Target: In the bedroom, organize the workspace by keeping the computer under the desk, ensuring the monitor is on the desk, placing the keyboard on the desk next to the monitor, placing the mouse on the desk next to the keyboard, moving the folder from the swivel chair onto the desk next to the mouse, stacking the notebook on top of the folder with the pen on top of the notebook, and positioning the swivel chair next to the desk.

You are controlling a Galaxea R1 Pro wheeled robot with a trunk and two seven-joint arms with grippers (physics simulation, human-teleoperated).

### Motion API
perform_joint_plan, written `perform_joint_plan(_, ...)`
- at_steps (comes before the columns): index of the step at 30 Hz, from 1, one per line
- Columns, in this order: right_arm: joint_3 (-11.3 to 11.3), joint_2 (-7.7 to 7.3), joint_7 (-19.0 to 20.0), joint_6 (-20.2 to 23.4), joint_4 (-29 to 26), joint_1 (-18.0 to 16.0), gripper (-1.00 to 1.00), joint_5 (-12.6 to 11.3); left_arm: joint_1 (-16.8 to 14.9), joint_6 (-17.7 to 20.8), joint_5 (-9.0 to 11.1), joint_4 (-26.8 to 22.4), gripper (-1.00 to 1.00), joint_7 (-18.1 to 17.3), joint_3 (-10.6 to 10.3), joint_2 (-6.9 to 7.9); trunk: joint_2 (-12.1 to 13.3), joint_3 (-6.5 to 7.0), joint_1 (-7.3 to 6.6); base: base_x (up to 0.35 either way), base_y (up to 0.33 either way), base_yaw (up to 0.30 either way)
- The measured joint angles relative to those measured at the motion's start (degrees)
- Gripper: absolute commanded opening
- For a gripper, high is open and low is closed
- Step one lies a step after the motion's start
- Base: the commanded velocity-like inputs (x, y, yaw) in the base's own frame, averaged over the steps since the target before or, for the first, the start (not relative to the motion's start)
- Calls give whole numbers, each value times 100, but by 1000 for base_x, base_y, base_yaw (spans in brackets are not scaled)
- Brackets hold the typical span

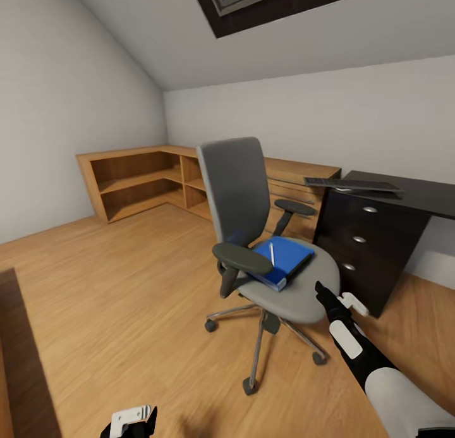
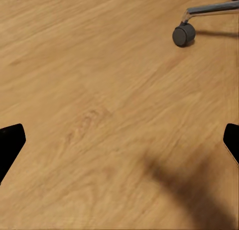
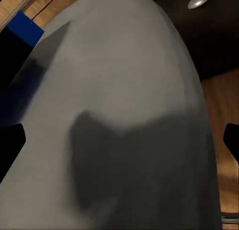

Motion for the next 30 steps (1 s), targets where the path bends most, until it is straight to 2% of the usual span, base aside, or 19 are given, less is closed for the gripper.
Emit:
perform_joint_plan(7,5,15,9,-8,2,1,100,0,0,0,-1,1,100,0,-1,0,0,0,2,237,0,0)
perform_joint_plan(14,-6,73,9,-27,-6,1,100,5,0,0,-6,0,100,3,4,0,1,0,4,21,0,0)
perform_joint_plan(30,-9,70,28,-29,-24,3,100,-2,1,0,-6,1,100,8,7,0,1,-1,4,0,0,0)
